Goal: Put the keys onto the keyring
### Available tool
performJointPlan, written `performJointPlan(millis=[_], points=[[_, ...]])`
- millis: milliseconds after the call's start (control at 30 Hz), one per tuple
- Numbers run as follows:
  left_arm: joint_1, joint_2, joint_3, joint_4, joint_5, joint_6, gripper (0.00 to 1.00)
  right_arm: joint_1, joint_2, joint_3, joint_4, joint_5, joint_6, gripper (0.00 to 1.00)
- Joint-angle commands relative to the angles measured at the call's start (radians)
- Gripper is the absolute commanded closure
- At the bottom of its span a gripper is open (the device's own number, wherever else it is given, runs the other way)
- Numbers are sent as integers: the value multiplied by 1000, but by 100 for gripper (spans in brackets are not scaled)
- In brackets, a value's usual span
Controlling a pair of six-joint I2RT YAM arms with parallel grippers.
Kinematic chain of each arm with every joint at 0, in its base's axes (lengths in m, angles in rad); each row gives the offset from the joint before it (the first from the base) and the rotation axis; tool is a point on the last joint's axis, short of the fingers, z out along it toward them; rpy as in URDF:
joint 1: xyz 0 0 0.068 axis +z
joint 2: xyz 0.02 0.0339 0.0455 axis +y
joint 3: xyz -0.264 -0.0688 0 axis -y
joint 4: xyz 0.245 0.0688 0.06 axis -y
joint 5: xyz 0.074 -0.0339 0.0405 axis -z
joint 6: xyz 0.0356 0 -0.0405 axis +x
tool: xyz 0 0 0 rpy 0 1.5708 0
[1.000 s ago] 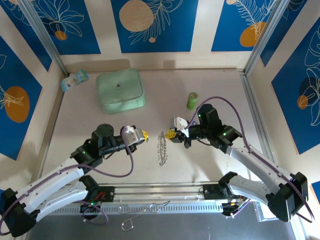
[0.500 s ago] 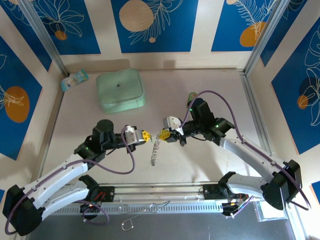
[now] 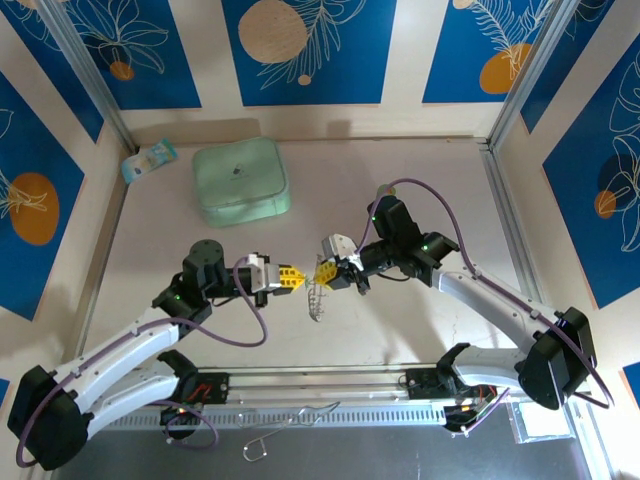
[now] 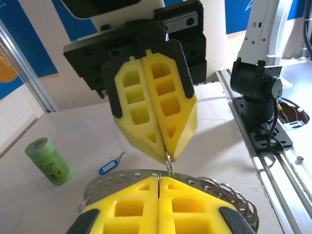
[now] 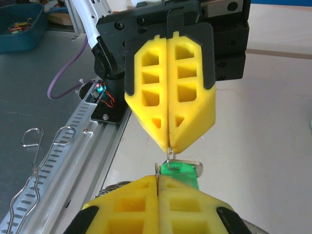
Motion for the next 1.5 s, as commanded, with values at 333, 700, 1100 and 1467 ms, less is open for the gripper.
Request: performJointPlan(millis=[333, 700, 1100, 1467], points=[[8, 32, -28, 162, 110, -81, 100, -14, 4, 30, 23, -94, 9, 100], [11, 46, -39, 237, 160, -141, 100, -34, 7, 28, 37, -129, 20, 100], [23, 73, -33, 300, 248, -224, 100, -43, 22, 43, 23, -154, 17, 100], [33, 107, -16, 310, 330, -291, 100, -46, 47, 82, -31, -188, -12, 100]])
